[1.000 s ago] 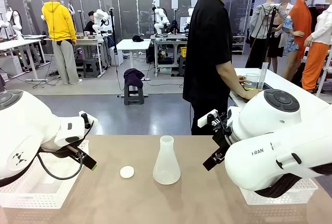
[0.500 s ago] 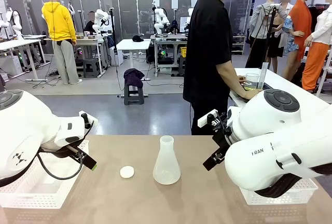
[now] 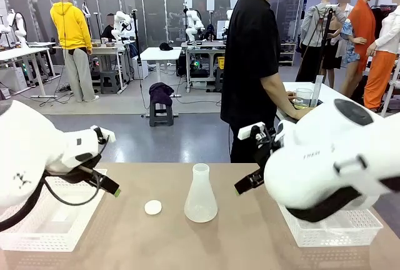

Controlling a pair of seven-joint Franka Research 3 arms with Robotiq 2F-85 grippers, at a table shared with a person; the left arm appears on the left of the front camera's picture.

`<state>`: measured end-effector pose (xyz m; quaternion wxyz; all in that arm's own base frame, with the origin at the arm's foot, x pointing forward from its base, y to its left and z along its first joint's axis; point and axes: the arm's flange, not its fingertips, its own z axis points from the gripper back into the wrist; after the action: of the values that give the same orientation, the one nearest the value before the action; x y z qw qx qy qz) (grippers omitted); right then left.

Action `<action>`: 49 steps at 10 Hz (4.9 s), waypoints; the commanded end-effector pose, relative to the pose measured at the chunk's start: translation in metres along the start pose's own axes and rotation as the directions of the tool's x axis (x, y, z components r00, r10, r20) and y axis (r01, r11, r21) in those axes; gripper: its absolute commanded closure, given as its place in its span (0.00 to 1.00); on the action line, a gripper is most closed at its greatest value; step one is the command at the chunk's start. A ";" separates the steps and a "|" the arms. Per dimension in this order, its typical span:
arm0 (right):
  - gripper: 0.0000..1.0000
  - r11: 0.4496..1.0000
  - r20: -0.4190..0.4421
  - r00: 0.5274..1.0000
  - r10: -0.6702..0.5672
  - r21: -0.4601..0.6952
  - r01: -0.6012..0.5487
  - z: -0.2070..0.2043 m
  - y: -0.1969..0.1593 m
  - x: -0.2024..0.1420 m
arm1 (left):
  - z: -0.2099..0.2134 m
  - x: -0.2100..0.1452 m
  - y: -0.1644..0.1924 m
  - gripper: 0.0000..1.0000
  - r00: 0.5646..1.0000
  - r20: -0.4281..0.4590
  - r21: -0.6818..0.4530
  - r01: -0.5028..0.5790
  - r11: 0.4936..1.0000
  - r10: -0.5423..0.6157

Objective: Prepare the solutions needed for the experiment.
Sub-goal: Pick up the Plastic Funnel and insert it into the Big flask.

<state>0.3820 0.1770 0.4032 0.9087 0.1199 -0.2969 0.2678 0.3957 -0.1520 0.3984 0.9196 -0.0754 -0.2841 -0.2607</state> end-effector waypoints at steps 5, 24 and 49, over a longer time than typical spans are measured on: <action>0.00 0.820 0.074 0.952 -0.298 0.531 0.216 0.085 -0.071 -0.010 | 0.093 -0.001 0.080 0.00 0.914 -0.033 -0.538 -0.358 0.763 0.405; 0.00 0.420 -0.177 0.793 -0.582 0.770 0.480 0.135 -0.142 -0.032 | 0.117 -0.010 0.101 0.00 0.839 -0.220 -0.860 -0.408 0.308 0.498; 0.00 0.672 -0.332 0.584 0.741 0.377 -0.638 0.097 -0.199 0.122 | 0.117 -0.010 0.101 0.00 0.839 -0.220 -0.860 -0.408 0.308 0.498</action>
<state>0.5280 0.0245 0.5460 0.7721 0.0426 -0.0778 0.6293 0.3857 -0.0276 0.4885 0.7703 -0.6205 -0.1138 -0.0936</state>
